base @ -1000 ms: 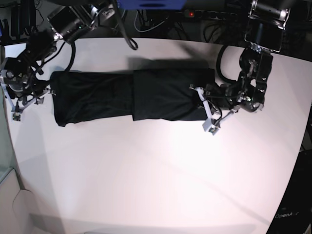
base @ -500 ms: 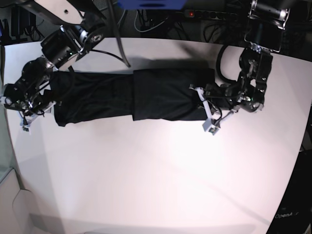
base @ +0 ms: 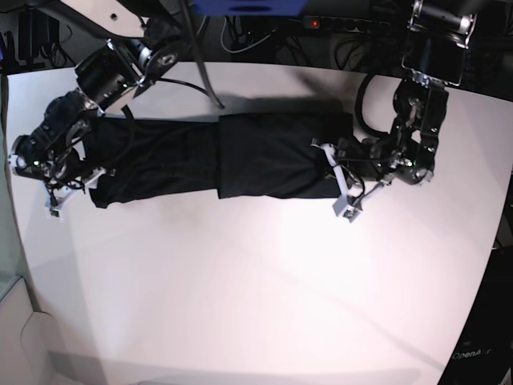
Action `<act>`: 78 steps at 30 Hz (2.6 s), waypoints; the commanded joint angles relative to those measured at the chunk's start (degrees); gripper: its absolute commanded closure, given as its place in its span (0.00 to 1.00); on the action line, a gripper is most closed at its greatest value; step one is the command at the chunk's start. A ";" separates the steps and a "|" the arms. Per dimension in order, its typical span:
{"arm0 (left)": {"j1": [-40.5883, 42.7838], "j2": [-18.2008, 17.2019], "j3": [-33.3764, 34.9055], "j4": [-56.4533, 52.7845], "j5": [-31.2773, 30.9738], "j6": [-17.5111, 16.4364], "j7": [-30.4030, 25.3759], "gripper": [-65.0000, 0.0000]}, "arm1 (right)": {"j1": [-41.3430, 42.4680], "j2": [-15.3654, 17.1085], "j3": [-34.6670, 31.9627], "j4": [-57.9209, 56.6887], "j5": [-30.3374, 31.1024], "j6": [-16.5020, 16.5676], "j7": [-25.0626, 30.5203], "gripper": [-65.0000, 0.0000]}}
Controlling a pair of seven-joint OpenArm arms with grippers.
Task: Fold the T-shirt properly
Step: 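Grasp the other end of the strip with the right gripper, then lift the end with the right gripper and fold it toward the left gripper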
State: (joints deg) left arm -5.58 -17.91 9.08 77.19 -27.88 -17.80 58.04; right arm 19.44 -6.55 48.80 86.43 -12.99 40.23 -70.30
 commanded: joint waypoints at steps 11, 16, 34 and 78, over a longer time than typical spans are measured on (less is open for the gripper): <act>1.67 -0.95 0.28 -1.72 9.55 3.17 6.71 1.00 | -0.41 0.79 -0.05 0.47 0.47 -0.23 0.81 0.49; 1.67 -0.95 0.28 -1.72 9.55 3.17 6.71 1.00 | -1.20 0.88 -0.05 -2.52 0.55 -0.23 3.09 0.49; 1.67 -0.86 0.28 -1.72 9.55 3.17 6.79 1.00 | -1.29 -0.09 -0.31 -7.18 0.47 -0.23 4.15 1.00; 1.14 2.83 0.19 1.89 9.64 3.60 6.79 1.00 | -13.07 -2.45 -33.19 14.09 49.17 -0.23 -1.39 1.00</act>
State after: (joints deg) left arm -5.48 -14.72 8.78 79.94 -22.48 -15.42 60.07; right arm 5.43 -8.80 15.53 99.46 34.48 40.03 -72.66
